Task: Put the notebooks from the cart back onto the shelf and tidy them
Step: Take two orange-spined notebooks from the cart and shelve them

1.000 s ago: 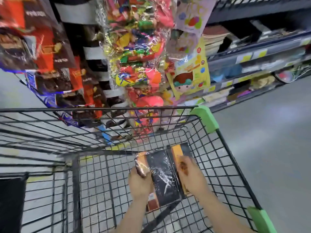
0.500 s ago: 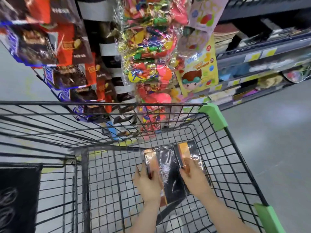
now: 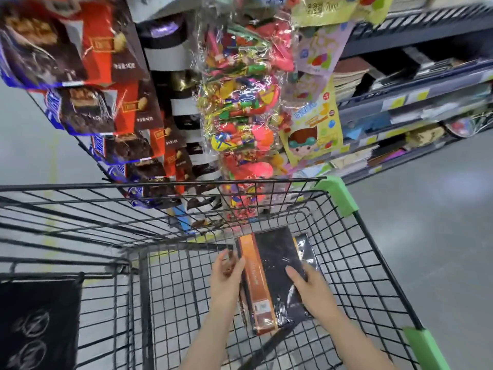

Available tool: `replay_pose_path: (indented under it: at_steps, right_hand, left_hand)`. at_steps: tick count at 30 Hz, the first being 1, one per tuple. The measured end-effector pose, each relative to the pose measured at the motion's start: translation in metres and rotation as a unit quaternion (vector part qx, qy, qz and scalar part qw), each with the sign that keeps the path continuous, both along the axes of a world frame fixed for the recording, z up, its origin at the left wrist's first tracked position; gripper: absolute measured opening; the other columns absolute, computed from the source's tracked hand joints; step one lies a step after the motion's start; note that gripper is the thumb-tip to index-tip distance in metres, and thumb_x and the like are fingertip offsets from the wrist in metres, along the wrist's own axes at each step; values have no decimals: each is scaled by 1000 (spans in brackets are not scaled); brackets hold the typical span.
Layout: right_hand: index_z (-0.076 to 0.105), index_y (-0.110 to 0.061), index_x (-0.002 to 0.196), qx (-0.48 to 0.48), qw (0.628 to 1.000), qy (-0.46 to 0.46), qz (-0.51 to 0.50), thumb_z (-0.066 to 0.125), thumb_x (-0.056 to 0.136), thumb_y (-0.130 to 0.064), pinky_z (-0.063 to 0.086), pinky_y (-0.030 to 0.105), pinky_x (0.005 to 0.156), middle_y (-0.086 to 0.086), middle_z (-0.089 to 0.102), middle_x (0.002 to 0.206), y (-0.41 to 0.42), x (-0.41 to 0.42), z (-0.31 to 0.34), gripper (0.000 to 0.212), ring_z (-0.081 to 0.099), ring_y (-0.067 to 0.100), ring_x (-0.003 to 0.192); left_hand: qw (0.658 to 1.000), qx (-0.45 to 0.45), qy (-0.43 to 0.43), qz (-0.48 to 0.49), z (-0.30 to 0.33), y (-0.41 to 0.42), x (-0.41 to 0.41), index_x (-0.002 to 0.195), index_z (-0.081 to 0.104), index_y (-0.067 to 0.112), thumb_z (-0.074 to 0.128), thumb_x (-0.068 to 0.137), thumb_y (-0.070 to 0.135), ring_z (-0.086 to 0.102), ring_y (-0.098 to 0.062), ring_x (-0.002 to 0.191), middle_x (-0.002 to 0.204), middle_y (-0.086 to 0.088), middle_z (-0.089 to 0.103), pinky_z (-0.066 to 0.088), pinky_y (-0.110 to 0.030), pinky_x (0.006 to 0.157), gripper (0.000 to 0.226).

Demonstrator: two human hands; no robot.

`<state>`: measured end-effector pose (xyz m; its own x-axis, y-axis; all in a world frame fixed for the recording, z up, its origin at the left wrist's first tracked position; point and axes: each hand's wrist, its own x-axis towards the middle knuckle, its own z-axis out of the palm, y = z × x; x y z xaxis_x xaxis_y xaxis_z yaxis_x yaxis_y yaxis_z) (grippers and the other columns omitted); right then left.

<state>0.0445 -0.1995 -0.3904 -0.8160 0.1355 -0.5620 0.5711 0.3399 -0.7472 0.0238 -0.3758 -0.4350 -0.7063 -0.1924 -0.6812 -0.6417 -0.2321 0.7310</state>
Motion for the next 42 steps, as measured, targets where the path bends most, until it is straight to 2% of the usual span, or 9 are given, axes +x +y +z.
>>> replay_pose_path:
  at_steps: [4,7,11,16,20,23,26,31,42]
  right_hand:
    - [55,-16,100,64,998,18,-11,54,88,-35,56,48,69,14,68,84,25,-4,-12,22,66,32,73]
    - [50,-20,97,114,993,38,19,53,89,-34,54,42,56,2,62,69,39,-3,-16,16,58,22,52]
    - [50,-11,112,138,990,27,4,53,87,-41,55,43,72,8,66,94,42,1,-21,39,57,18,68]
    - [53,-12,100,157,985,68,1,53,89,-36,39,20,54,-9,57,68,38,2,1,26,45,2,53]
    - [53,-17,100,139,988,69,6,54,87,-40,34,19,43,0,58,64,38,10,56,26,43,8,46]
    - [57,-10,91,126,986,97,-40,58,85,-38,37,17,47,9,59,64,52,19,99,29,47,11,48]
    - [58,-13,93,117,981,134,-80,62,85,-28,39,9,45,-1,59,62,80,24,138,17,52,-3,45]
    - [53,-24,104,112,970,148,-160,65,82,-30,48,32,64,4,64,67,148,33,165,26,60,12,56]
    - [56,-7,105,106,975,110,-163,65,84,-23,38,8,44,1,56,56,395,12,152,29,52,-2,41]
  left_hand:
    - [984,-138,-90,-61,-49,10,11,136,38,4,65,82,34,41,-31,127,136,-19,45,31,-41,109,67]
    - [965,-225,-72,-115,-57,31,19,125,49,1,61,83,36,45,-38,120,122,-23,54,37,-45,102,57]
    - [965,-238,-76,-84,-60,40,14,107,58,-2,68,79,30,55,-36,103,99,-21,63,47,-43,88,43]
    - [984,-159,-44,-70,-28,27,7,116,49,5,58,89,16,60,-30,99,106,-8,59,48,-43,93,31]
    - [982,-167,28,-81,43,-9,8,105,47,15,54,91,29,55,-19,64,79,-8,62,48,-36,65,20]
    - [973,-192,91,-87,101,-28,5,112,48,6,55,91,27,59,-32,85,98,-26,60,48,-39,73,30]
    - [972,-162,143,-94,156,-13,1,110,47,13,57,89,30,57,-23,73,85,-13,60,45,-31,63,29]
    - [970,-131,182,-98,211,56,-8,84,48,28,59,89,21,52,-5,46,58,3,56,43,-17,47,14]
    - [962,-191,172,-90,202,292,-43,113,48,8,55,91,24,54,-31,103,102,-13,58,39,-40,93,29]
